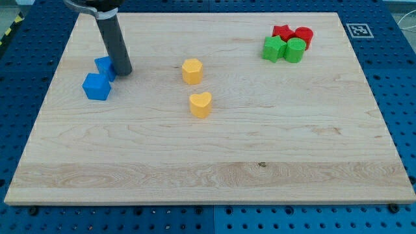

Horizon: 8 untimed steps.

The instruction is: Push blue triangle to center left

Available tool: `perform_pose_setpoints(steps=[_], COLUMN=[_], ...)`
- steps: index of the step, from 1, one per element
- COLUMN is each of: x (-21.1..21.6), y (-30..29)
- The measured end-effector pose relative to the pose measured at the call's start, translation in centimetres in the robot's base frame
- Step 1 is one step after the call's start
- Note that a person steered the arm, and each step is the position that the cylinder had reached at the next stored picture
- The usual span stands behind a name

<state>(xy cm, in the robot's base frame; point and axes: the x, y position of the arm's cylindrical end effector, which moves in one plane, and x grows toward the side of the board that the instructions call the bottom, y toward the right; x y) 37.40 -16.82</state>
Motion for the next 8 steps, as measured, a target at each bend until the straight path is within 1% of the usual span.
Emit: perform_pose_setpoints(steps=[1,2,4,6,7,8], x=[-0.4,-1.9,-2.1,-5.0,-5.0,-4.7], y=[0.1,-0.1,-1.9,-2.4,-5.3,-6.3])
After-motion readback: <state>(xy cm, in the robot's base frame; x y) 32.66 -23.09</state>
